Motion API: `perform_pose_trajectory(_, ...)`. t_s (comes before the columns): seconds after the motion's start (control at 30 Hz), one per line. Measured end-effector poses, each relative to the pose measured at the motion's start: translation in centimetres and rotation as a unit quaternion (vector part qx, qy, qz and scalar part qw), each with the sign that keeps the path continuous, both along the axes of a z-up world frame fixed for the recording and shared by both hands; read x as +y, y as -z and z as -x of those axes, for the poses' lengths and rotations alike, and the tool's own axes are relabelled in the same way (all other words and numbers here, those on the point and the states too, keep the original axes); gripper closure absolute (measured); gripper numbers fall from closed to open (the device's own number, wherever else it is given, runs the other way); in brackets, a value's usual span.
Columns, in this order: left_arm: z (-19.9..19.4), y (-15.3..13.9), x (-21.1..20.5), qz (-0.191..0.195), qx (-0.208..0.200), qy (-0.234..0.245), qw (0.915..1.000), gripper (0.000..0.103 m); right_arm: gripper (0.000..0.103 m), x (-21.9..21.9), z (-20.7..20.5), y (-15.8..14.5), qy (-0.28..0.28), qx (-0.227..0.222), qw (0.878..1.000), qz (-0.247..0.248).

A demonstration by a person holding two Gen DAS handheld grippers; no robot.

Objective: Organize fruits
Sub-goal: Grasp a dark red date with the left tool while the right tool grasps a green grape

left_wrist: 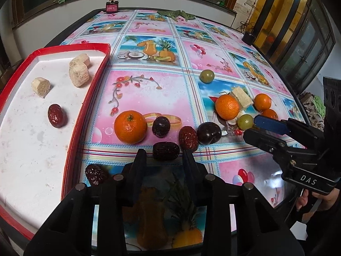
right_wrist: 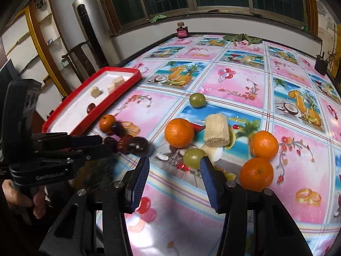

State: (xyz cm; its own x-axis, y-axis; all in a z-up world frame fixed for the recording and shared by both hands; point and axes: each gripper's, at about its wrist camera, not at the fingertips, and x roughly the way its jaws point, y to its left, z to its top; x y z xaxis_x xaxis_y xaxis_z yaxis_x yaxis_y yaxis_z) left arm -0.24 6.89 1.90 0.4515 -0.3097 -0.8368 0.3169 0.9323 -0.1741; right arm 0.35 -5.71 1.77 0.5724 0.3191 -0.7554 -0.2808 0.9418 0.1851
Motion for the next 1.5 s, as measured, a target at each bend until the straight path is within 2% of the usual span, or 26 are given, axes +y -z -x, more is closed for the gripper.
perform_pose_trajectory(0.23, -0.5, 0.3, -0.4, -0.006, 0.001, 0.004, 1.0, 0.07, 0.052, -0.2, -0.9, 0.6, 0.008, 0.0, 1.0, 0.02)
perform_pose_trajectory(0.4, -0.5, 0.4, -1.1, -0.016, -0.004, 0.015, 0.9997, 0.078, 0.053, -0.4, -1.9, 1.2, 0.016, 0.011, 0.999, 0.027)
perform_pose_trajectory(0.5, -0.5, 0.4, -1.3, -0.017, -0.005, 0.02, 0.9997, 0.078, 0.058, -0.4, -2.2, 1.6, 0.017, 0.021, 0.999, 0.025)
perform_pose_trajectory(0.67, -0.4, 0.4, -1.4, -0.017, -0.005, 0.023, 0.9996, 0.078, 0.077, -0.1, -2.2, 1.6, 0.016, 0.019, 0.999, 0.036)
perform_pose_trajectory(1.1, 0.5, -0.6, -0.4, -0.005, -0.009, 0.014, 0.9998, 0.078, 0.077, 0.3, -1.2, 0.1, 0.01, 0.003, 1.0, 0.027)
perform_pose_trajectory(1.5, 0.5, -2.0, 1.3, -0.017, -0.025, -0.007, 0.9995, 0.078, 0.077, 2.7, -0.5, -1.8, -0.022, -0.016, 0.999, 0.019)
